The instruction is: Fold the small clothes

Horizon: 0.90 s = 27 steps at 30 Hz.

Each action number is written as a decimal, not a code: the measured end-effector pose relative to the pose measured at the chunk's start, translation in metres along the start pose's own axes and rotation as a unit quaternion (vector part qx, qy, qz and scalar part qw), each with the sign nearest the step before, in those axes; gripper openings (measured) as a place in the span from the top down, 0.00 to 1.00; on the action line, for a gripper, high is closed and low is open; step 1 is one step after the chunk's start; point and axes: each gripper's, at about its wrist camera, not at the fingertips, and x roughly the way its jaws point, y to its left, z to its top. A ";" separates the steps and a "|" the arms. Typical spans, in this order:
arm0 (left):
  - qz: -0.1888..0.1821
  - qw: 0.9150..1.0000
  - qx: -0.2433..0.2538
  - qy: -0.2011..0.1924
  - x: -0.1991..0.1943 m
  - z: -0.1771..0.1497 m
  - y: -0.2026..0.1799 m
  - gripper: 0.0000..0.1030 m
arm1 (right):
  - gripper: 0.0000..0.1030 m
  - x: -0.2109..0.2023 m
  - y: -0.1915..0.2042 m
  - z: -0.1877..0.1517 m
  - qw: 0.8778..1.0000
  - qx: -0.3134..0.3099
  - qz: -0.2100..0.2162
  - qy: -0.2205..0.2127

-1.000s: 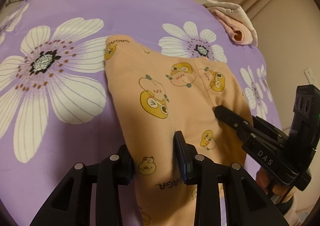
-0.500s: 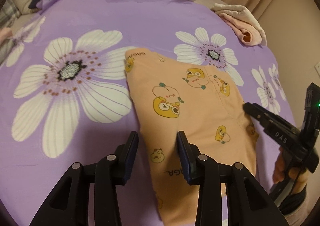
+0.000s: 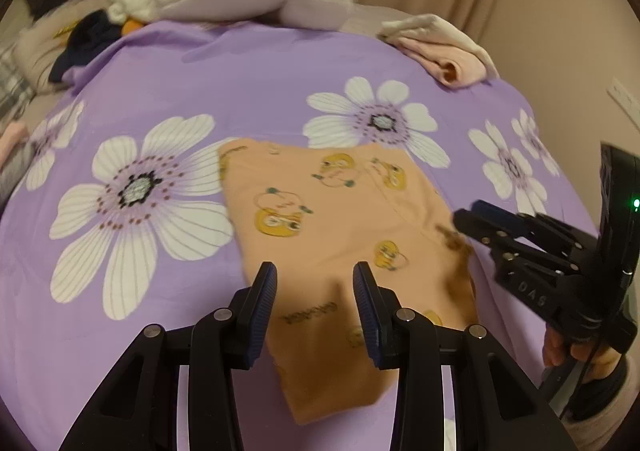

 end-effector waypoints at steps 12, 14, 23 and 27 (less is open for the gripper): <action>-0.004 0.999 0.000 0.044 0.027 -0.018 -0.003 0.64 | 0.76 0.025 0.010 -0.017 0.998 0.000 0.018 0.055; -0.006 0.999 -0.002 0.043 0.024 -0.019 -0.002 0.64 | 0.76 0.024 0.009 -0.018 0.998 0.003 0.019 0.057; -0.005 0.999 0.011 0.043 0.010 -0.037 -0.006 0.64 | 0.75 0.004 0.017 -0.023 0.999 -0.014 0.018 0.039; -0.004 0.999 0.010 0.050 0.014 -0.042 -0.003 0.64 | 0.74 0.003 0.023 -0.031 0.998 -0.031 0.022 0.046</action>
